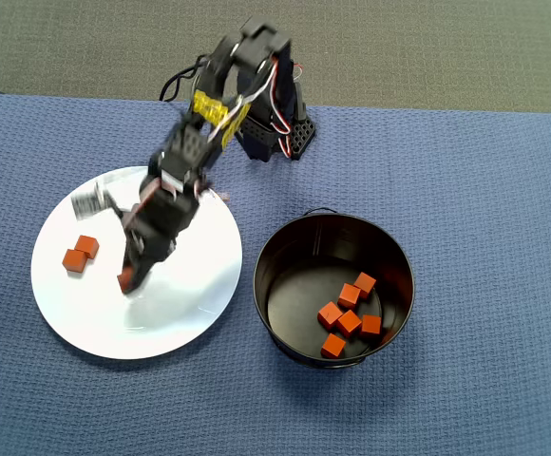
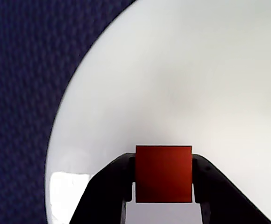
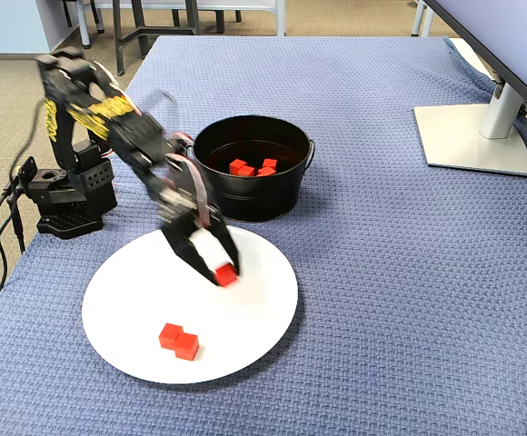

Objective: Pick up the red cubes from the white plate and place them in the black recipient

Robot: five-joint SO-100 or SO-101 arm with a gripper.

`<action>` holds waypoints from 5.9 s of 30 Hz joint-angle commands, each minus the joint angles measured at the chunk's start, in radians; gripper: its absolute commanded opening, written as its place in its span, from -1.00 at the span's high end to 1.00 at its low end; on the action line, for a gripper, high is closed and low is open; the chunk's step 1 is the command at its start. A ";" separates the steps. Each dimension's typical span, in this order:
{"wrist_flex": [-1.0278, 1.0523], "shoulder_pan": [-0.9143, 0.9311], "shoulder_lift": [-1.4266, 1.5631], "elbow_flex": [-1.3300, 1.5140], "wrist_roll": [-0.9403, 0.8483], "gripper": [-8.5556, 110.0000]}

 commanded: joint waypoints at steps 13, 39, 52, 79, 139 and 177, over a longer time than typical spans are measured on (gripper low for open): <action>0.506 -0.641 0.632 -0.095 0.601 0.68; 0.110 0.202 0.291 0.186 -0.571 0.41; 0.140 0.275 -0.023 -0.043 -1.042 0.43; 0.014 0.327 -0.385 -0.319 -1.026 0.61; -0.175 0.147 0.215 0.109 -0.523 0.40; 0.371 0.258 -0.577 -0.732 -0.112 0.61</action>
